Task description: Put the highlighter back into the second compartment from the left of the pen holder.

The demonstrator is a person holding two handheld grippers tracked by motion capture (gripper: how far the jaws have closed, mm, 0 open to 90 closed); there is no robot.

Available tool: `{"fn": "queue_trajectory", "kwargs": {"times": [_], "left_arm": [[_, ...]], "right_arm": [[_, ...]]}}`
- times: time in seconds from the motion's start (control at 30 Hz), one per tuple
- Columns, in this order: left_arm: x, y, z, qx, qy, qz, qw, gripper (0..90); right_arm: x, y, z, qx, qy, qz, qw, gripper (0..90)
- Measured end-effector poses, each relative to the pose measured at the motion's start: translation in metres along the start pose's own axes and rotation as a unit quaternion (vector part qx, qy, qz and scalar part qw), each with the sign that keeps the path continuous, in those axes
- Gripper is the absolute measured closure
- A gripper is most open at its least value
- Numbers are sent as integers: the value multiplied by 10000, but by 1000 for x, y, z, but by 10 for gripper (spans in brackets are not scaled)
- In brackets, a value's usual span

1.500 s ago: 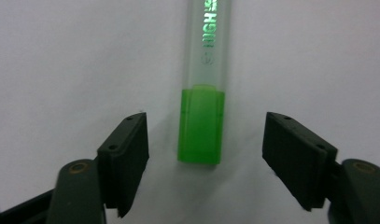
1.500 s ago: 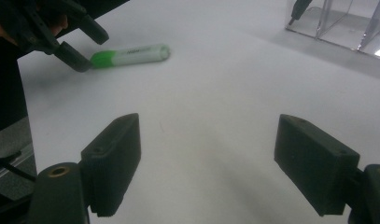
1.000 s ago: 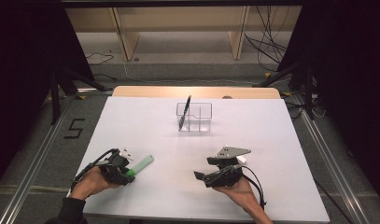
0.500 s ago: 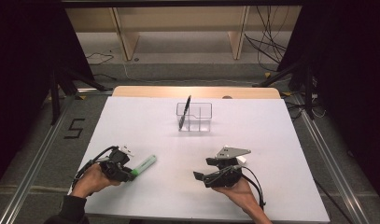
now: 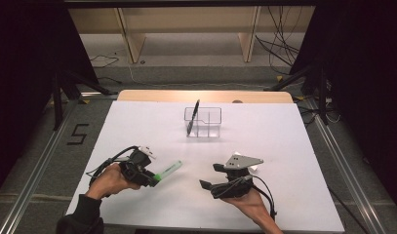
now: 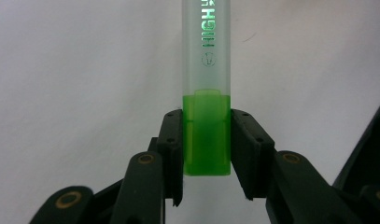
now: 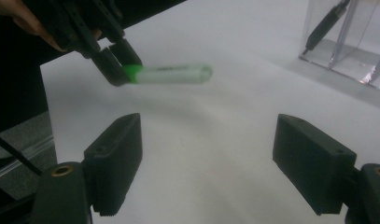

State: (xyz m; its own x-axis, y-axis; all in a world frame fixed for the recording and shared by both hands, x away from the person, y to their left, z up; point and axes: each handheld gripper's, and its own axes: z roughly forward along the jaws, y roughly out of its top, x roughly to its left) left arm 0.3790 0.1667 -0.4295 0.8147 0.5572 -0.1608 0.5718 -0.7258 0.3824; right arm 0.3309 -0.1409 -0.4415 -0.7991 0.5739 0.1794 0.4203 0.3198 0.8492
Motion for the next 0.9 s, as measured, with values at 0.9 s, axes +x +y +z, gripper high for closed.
{"fn": "queue_trajectory", "kwargs": {"times": [0.9], "left_arm": [[-43,42,8,287,-344,670,9967,666]], "right_arm": [[56,3,10,251,-595,-2413,9683,270]]}}
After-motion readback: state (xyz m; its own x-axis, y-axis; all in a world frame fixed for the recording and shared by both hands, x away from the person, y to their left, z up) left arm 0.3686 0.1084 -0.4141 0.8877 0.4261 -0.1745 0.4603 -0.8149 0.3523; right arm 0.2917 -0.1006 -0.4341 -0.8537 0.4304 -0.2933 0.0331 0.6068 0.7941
